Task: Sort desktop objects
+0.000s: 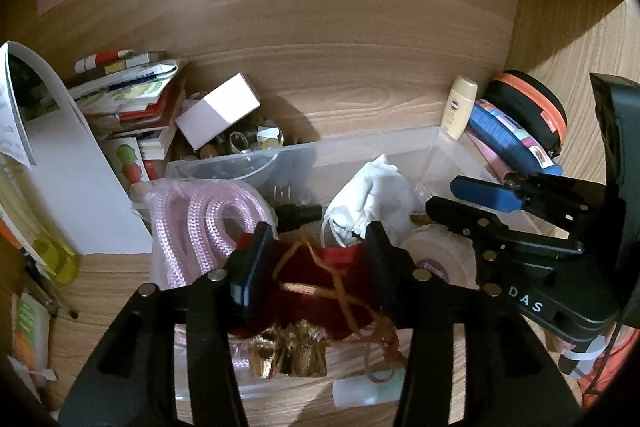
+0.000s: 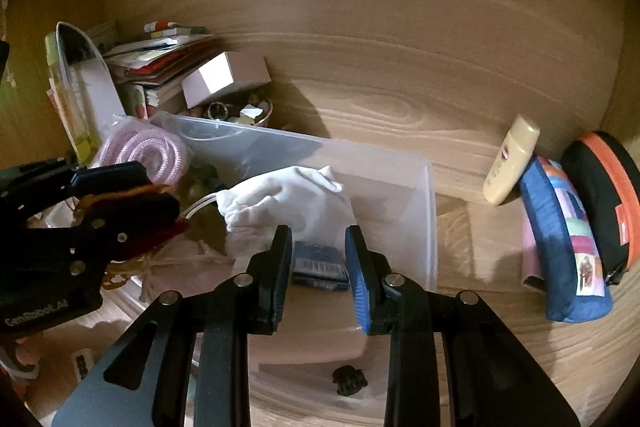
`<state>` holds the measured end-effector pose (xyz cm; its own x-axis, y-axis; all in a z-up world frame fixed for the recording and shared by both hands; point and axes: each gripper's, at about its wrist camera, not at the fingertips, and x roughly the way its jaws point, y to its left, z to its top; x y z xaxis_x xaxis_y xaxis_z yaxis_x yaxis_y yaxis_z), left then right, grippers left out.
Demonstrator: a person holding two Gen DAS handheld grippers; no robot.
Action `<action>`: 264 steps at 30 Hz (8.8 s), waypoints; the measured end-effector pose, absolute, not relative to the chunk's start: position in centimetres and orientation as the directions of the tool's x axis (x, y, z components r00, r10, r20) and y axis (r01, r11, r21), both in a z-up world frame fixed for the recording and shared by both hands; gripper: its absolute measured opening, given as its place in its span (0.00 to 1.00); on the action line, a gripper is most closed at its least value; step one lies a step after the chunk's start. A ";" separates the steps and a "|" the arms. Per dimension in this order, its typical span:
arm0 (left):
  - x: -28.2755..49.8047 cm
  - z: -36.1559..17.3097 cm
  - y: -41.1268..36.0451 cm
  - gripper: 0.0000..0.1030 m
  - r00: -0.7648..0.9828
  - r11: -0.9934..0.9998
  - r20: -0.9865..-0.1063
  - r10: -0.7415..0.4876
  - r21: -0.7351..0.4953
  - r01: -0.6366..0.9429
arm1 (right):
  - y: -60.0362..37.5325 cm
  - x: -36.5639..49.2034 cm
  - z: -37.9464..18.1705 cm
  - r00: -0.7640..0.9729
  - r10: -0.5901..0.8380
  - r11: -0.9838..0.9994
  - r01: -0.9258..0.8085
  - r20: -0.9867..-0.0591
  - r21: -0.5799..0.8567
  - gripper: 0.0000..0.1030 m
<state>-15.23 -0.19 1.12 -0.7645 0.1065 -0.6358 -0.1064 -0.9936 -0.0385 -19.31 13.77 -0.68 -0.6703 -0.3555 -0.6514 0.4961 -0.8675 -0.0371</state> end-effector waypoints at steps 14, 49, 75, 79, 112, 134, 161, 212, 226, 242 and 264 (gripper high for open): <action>-13.9 3.3 -0.8 0.65 -0.804 -0.995 -0.586 0.099 -0.040 -0.093 | 14.3 -18.2 1.2 -0.746 -0.313 -0.886 0.452 -0.588 -0.101 0.73; -2.8 0.3 -6.2 0.95 -0.768 -0.999 -0.640 0.018 -0.036 0.007 | 14.1 -8.5 -1.1 -0.646 -0.377 -0.885 0.462 -0.664 0.053 0.93; 1.5 -2.7 -8.4 0.95 -0.748 -0.999 -0.662 0.045 -0.045 -0.020 | 6.3 -10.9 -6.5 -0.552 -0.254 -0.926 0.376 -0.794 0.034 0.69; 1.1 -3.0 -6.4 0.95 -0.734 -0.997 -0.675 0.069 -0.024 -0.071 | 7.1 -10.5 -6.5 -0.539 -0.297 -0.912 0.406 -0.788 0.066 0.69; -3.6 -2.8 -0.5 0.32 -0.681 -0.992 -0.724 0.106 -0.029 -0.123 | 16.7 -9.4 -0.8 -0.617 -0.469 -0.871 0.442 -0.632 0.214 0.69; -10.3 5.2 -2.0 0.32 -0.809 -0.995 -0.580 0.098 -0.074 -0.068 | 15.6 -14.9 3.9 -0.677 -0.457 -0.872 0.468 -0.577 0.143 0.69; -18.1 0.6 -3.2 0.32 -0.746 -0.975 -0.644 0.171 -0.221 -0.033 | 11.7 -21.4 0.1 -0.602 -0.428 -0.865 0.488 -0.674 0.114 0.69; -8.2 4.9 -6.0 0.94 -0.825 -0.972 -0.555 0.106 -0.232 0.031 | 13.7 -11.9 4.7 -0.694 -0.398 -0.867 0.498 -0.600 -0.002 0.94; -3.3 4.3 -3.6 0.97 -0.855 -0.992 -0.518 -0.029 -0.090 0.088 | 15.4 -7.1 4.4 -0.742 -0.387 -0.886 0.463 -0.548 -0.001 0.95; -2.5 1.4 -1.1 0.97 -0.828 -0.991 -0.556 -0.071 -0.057 0.124 | 17.7 -6.1 2.9 -0.755 -0.356 -0.908 0.420 -0.551 0.011 0.95; -2.7 1.0 -0.7 0.97 -0.824 -0.991 -0.559 -0.095 -0.023 0.130 | 17.0 -5.5 2.5 -0.744 -0.368 -0.897 0.443 -0.557 0.000 0.96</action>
<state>-2.72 -0.71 1.05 -0.8235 -0.0954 -0.5592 0.1302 -0.9912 -0.0226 -5.53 17.04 2.50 -0.7444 -0.3675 -0.5574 0.4427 -0.8967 0.0000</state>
